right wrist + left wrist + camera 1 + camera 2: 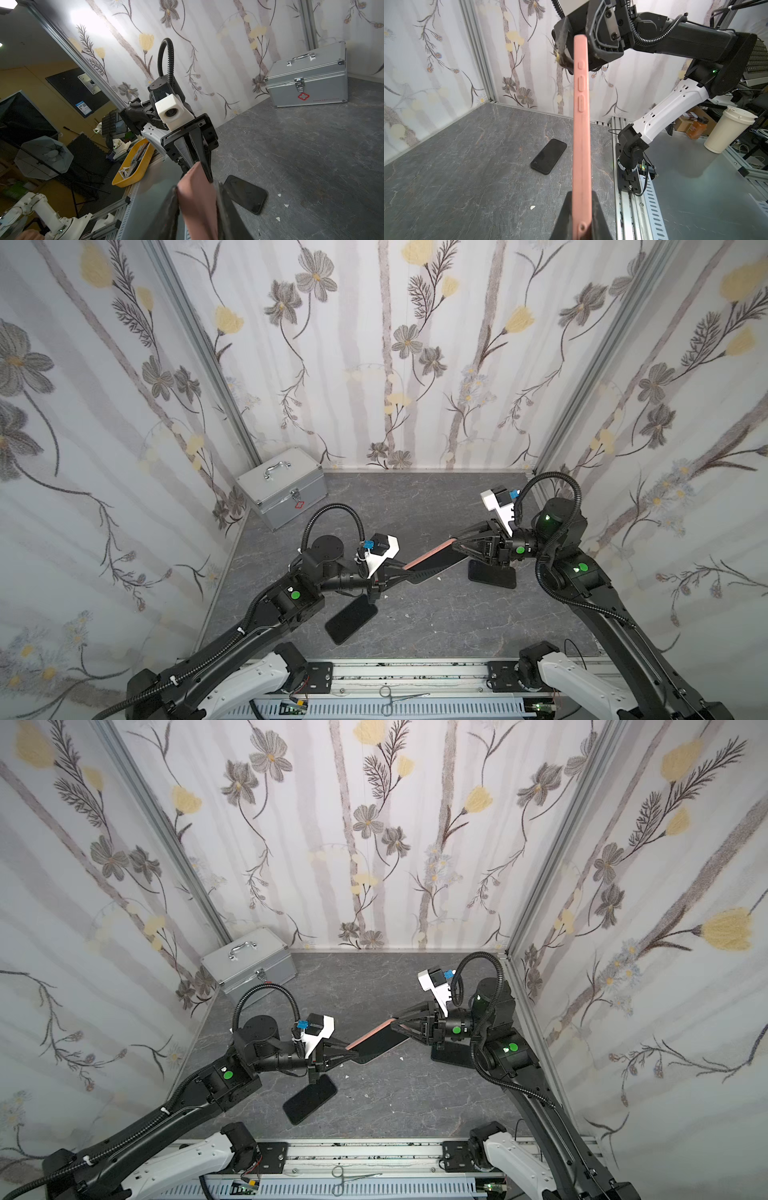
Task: Take the phone out of the phone case
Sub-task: Remove the phone case from the phone.
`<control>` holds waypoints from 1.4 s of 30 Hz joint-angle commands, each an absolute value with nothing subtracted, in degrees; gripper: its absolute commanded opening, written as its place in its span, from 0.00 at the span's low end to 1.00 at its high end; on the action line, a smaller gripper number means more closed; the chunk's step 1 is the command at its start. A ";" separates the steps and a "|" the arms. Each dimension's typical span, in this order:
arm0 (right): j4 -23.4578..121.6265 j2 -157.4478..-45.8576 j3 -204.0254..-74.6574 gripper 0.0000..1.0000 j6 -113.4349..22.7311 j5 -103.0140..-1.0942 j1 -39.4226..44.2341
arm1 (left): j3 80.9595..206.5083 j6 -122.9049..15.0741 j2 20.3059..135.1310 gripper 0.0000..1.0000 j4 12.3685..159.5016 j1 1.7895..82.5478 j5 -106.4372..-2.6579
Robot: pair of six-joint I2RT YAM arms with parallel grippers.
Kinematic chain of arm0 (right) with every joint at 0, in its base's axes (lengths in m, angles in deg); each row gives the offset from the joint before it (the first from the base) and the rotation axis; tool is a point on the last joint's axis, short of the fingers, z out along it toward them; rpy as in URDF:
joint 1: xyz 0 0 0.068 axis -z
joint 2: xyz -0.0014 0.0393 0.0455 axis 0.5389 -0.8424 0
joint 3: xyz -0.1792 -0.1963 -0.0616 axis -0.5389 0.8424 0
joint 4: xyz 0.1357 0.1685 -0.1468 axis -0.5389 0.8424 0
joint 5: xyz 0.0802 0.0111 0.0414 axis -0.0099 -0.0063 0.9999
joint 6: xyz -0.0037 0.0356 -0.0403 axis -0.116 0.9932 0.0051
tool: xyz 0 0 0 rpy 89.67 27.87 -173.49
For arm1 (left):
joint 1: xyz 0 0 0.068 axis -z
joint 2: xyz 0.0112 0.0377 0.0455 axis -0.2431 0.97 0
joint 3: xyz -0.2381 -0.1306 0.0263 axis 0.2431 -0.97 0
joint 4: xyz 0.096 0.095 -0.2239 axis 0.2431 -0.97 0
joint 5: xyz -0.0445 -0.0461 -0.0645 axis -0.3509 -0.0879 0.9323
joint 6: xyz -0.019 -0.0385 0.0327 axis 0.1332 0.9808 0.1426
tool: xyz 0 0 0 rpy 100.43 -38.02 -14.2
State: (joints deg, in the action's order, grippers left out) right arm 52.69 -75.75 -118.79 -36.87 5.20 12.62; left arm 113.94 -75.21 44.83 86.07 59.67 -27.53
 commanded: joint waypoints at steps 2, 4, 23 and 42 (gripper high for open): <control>48.66 -76.08 -117.75 0.26 -32.86 5.82 12.30 | 114.24 -78.01 44.18 0.00 90.58 59.85 -27.92; 46.89 -76.21 -117.31 0.24 -30.86 6.20 12.19 | 114.17 -78.79 44.10 0.00 90.60 59.88 -28.57; 43.46 -78.70 -114.42 0.22 -22.47 7.61 11.43 | 118.13 -98.05 42.99 0.00 90.54 60.14 -49.07; 35.35 -75.94 -113.84 0.39 -14.09 -3.13 13.81 | 114.82 -95.07 40.80 0.00 90.76 60.35 -49.92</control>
